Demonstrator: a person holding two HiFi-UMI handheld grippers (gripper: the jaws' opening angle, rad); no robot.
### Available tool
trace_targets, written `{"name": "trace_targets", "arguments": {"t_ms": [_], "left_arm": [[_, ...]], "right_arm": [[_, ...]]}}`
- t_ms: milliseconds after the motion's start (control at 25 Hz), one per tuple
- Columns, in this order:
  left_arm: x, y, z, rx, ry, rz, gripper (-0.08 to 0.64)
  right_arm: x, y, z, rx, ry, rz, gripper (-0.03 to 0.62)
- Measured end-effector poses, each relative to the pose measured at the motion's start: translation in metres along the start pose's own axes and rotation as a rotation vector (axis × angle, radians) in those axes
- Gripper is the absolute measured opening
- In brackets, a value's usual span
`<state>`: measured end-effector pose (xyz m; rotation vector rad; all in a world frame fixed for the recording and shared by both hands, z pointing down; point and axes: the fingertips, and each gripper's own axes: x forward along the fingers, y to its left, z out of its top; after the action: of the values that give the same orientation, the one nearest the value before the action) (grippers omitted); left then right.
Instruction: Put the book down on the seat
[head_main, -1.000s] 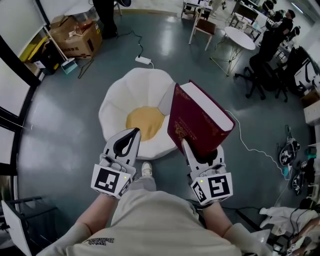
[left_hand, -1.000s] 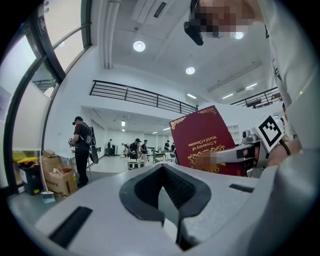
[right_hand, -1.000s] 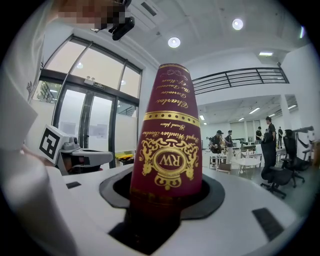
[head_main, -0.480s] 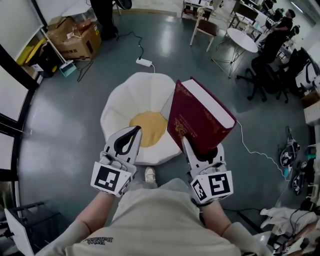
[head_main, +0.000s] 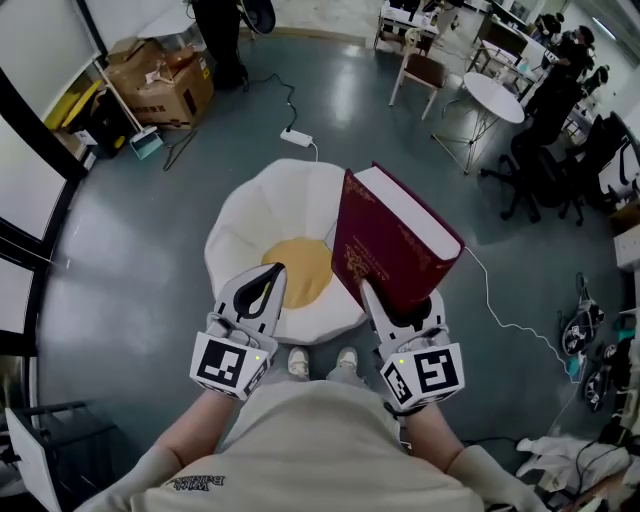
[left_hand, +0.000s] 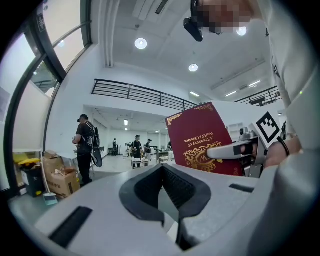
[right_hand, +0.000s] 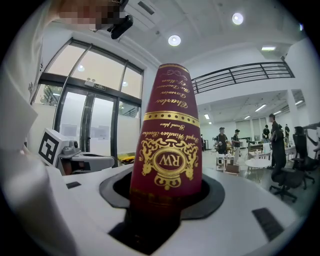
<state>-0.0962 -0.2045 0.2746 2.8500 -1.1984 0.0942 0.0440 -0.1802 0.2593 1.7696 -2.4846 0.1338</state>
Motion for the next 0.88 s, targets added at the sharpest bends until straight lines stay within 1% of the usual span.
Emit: {"name": "trace_targets", "arguments": {"t_ms": [200,520,680,800,880], "left_arm": [[0.008,-0.003,0.007,-0.01,-0.009,0.03,0.005],[0.024,-0.016,0.001,-0.004,-0.008,0.04,0.005],[0.038,-0.018,-0.005,-0.016,0.013,0.048,0.005],[0.049,-0.016,-0.01,-0.019,0.027,0.057,0.003],[0.058,-0.011,-0.013,-0.028,0.022,0.062,0.005]], "right_arm": [[0.0,-0.015,0.005,-0.007,0.007,0.029,0.23],[0.0,-0.035,-0.01,0.0,0.028,0.046,0.23],[0.009,-0.05,-0.022,-0.031,0.076,0.054,0.23],[0.018,-0.061,-0.032,-0.009,0.104,0.062,0.23],[0.027,-0.069,-0.038,-0.013,0.121,0.055,0.23]]}}
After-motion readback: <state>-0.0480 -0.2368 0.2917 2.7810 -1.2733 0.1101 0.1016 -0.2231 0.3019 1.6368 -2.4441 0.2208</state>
